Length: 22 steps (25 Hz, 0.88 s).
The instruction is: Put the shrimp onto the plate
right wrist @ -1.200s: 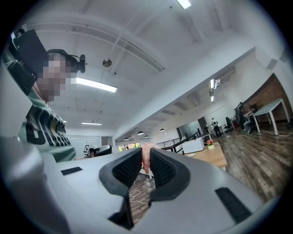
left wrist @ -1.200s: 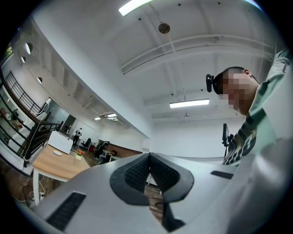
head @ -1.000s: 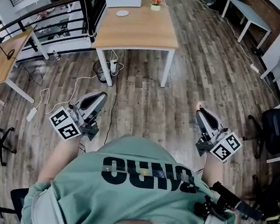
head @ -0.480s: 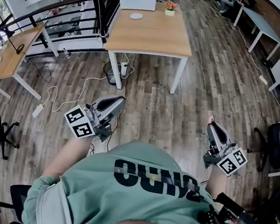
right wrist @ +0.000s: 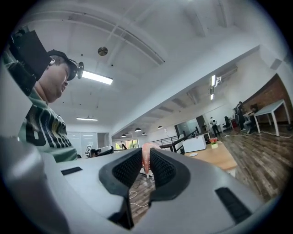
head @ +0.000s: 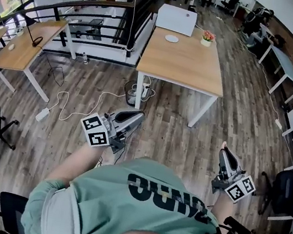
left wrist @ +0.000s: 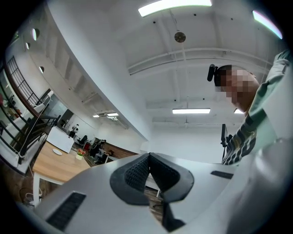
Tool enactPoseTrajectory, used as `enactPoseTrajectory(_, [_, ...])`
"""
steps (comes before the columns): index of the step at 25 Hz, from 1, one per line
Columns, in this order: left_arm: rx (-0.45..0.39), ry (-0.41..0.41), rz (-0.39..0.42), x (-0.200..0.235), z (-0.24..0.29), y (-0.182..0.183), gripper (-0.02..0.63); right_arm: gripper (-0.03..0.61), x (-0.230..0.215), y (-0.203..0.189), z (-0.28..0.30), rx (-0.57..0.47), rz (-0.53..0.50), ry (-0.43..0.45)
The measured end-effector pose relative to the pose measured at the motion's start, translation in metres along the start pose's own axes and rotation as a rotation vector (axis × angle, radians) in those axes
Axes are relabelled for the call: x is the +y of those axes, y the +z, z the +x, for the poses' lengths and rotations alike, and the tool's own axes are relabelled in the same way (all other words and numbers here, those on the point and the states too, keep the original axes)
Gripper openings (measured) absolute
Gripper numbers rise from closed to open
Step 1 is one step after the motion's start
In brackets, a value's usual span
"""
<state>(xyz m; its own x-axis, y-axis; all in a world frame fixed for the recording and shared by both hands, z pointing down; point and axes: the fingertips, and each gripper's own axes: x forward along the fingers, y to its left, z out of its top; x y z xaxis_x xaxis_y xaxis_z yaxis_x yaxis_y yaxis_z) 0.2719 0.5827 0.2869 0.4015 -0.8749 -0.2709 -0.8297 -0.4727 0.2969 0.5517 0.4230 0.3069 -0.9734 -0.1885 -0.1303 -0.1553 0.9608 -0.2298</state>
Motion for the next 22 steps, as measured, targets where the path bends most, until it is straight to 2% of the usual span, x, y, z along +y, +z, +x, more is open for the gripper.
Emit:
enactPoseTrajectory(5, [-0.003,0.018,0.014,0.068,-0.04,0.038,0.005,0.057,0.024,-0.008,0.101,-0.007,-0.007,0.059])
enactPoseTrajectory(11, [-0.012,0.049,0.026,0.132,-0.088,0.071,0.005,0.057,0.04,-0.025,0.189,0.015,0.01,0.087])
enactPoseTrajectory(16, [-0.017,0.051,0.003,0.168,-0.105,0.076,0.005,0.057,0.05,-0.029,0.231,0.027,0.001,0.098])
enactPoseTrajectory(22, [-0.011,0.059,-0.012,0.195,-0.109,0.072,0.005,0.057,0.036,-0.042,0.26,0.056,0.024,0.095])
